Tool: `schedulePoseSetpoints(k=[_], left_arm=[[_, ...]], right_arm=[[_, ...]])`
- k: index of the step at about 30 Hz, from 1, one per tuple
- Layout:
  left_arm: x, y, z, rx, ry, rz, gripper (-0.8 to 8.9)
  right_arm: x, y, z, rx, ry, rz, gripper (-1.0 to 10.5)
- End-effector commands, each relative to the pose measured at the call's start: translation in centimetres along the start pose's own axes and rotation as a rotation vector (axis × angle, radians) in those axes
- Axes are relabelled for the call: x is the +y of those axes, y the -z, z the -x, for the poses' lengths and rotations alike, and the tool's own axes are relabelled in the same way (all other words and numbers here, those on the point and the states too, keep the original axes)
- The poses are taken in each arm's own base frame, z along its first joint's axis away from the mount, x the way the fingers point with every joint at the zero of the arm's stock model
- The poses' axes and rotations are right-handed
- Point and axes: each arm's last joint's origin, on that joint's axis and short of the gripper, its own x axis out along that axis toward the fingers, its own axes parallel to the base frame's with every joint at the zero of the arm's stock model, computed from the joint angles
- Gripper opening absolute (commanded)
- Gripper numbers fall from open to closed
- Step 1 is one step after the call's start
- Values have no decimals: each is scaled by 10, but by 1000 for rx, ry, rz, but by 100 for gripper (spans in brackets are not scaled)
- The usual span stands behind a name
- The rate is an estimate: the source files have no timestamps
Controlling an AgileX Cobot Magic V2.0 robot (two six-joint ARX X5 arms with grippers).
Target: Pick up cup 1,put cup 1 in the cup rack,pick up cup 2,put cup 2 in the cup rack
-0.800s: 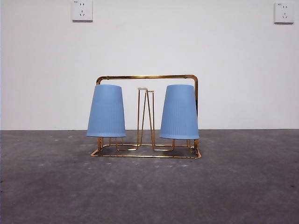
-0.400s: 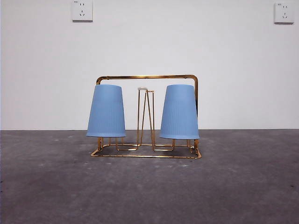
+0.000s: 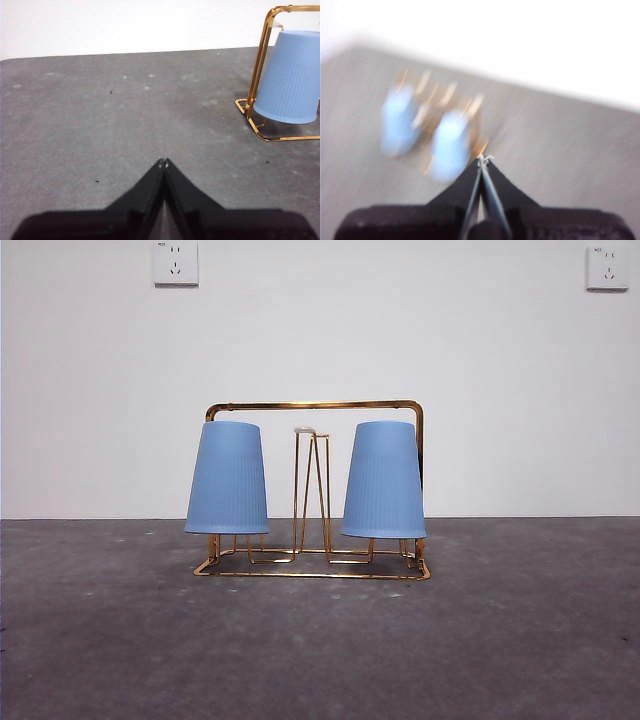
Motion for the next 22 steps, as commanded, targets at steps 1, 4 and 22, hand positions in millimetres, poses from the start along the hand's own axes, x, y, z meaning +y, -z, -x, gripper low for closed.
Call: schedulePoseSetpoints(k=[1,4,22], left_arm=[[0,3,-1,7,-1,11,-3],[0,3,-1,7,-1,11,-3],[0,3,-1,8,-1,11,-3]], right_arm=[[-6,10,-1,-67,136,-17,1],[-9,28,-4,-141,239,-11,1],[-9,204,-94,-235,299,-17,1]])
